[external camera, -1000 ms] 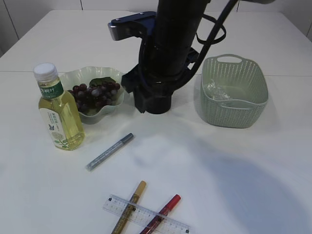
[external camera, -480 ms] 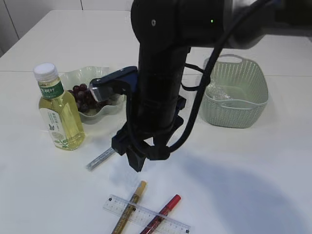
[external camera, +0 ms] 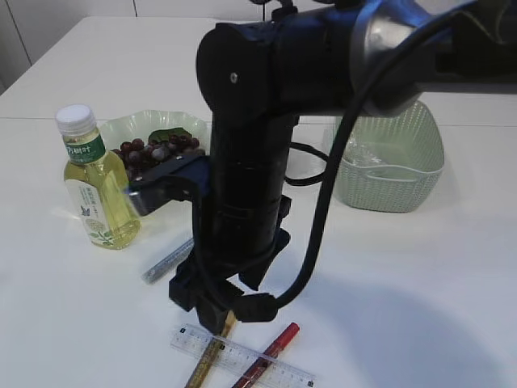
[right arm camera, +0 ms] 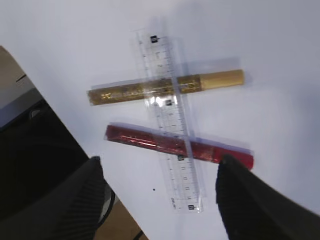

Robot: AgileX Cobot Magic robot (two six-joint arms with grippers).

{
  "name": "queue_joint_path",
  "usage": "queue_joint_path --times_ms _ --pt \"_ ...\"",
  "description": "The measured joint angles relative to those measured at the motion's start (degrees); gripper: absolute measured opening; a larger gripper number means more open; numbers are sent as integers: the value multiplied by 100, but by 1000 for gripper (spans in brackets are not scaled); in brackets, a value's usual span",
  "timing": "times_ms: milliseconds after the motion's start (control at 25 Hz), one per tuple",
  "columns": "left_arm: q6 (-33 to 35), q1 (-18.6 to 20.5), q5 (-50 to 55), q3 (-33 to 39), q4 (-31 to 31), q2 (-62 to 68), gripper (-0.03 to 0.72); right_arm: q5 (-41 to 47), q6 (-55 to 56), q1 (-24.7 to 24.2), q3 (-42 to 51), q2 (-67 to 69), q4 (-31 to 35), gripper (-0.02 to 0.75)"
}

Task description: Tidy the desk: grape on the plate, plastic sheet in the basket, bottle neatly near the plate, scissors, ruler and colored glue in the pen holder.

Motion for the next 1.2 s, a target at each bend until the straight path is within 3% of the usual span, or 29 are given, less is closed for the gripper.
queue_joint_path --times_ms 240,1200 --pt "0 0 0 0 0 0 239 -13 -115 330 126 0 47 543" --pt "0 0 0 0 0 0 239 -343 -198 360 453 209 228 544"
